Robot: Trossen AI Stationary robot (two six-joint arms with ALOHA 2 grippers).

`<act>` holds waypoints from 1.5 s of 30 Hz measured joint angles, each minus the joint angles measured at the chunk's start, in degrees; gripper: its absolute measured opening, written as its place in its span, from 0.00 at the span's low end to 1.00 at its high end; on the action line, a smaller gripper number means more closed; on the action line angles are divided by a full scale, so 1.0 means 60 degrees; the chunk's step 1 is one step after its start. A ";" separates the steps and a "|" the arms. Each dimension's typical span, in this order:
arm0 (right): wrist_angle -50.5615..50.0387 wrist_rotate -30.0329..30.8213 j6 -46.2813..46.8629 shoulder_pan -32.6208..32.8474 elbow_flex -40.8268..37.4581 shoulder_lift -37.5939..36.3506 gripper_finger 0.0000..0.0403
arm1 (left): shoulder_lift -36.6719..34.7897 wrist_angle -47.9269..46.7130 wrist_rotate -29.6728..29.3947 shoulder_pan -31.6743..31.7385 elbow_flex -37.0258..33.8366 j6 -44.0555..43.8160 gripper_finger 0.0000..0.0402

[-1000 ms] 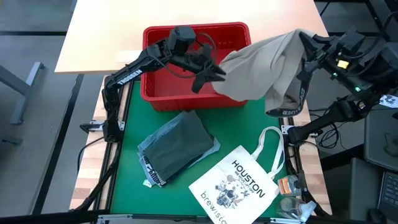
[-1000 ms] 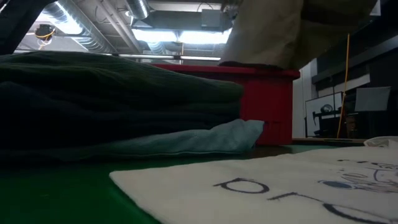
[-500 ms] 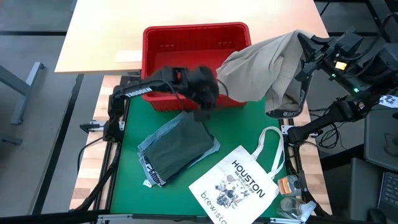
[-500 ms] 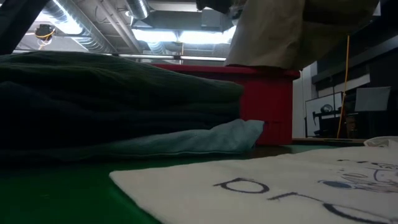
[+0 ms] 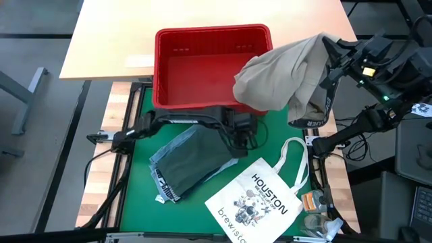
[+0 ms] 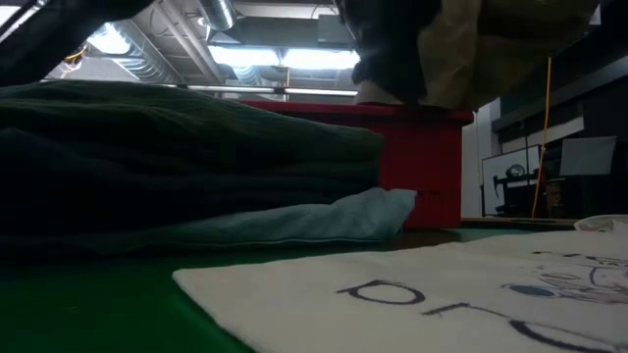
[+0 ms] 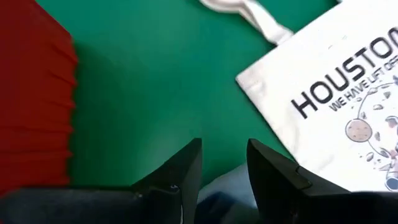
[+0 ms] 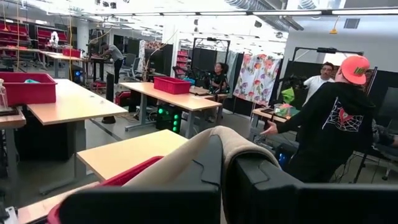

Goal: Fold Laundry from Bin
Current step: Fold the light brown shorts

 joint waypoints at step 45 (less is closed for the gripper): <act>-0.1237 -0.0025 0.0084 0.0003 -0.0004 -0.0345 0.02 | -0.3801 0.1412 -0.4247 -0.1215 -0.3342 -0.0746 0.30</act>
